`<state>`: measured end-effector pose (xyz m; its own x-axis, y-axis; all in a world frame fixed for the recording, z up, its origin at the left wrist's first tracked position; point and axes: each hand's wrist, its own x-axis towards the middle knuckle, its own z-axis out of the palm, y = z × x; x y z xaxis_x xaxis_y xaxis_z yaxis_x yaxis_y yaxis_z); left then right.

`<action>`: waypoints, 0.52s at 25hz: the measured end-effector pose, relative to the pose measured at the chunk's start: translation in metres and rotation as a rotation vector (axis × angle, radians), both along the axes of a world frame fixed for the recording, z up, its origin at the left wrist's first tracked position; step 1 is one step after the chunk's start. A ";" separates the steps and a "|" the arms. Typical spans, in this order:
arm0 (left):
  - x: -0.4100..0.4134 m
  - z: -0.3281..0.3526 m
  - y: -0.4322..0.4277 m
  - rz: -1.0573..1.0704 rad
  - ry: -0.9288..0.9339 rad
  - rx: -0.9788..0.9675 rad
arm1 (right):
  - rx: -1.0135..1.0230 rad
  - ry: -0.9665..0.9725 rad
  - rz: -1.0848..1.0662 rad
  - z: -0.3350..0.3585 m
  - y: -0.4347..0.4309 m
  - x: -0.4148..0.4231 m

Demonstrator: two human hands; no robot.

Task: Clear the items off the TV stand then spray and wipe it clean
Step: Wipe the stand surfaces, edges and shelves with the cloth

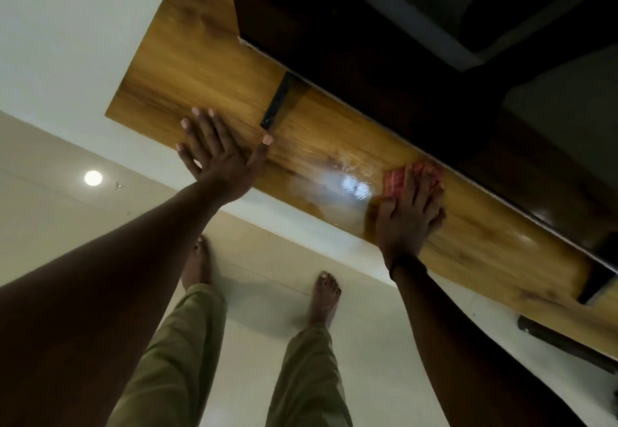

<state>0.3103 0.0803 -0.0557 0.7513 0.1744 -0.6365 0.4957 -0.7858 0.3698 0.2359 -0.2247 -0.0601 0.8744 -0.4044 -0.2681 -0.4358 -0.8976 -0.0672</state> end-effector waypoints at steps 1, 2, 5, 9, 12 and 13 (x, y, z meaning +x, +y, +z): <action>0.000 0.000 -0.001 0.002 -0.006 -0.002 | 0.007 -0.032 -0.124 0.000 0.019 0.016; -0.001 0.000 -0.001 0.009 -0.015 0.004 | 0.011 -0.050 -0.173 -0.001 0.040 0.030; -0.001 0.003 0.000 0.004 -0.037 0.026 | 0.014 -0.043 0.028 -0.008 0.113 0.050; 0.002 0.017 -0.005 0.050 -0.038 0.008 | 0.097 -0.082 0.309 -0.004 0.204 0.023; -0.005 0.022 0.011 -0.001 -0.070 -0.039 | 0.131 -0.069 0.472 -0.006 0.219 0.010; -0.011 0.024 0.022 -0.047 -0.110 -0.061 | 0.136 -0.089 0.527 -0.006 0.211 0.011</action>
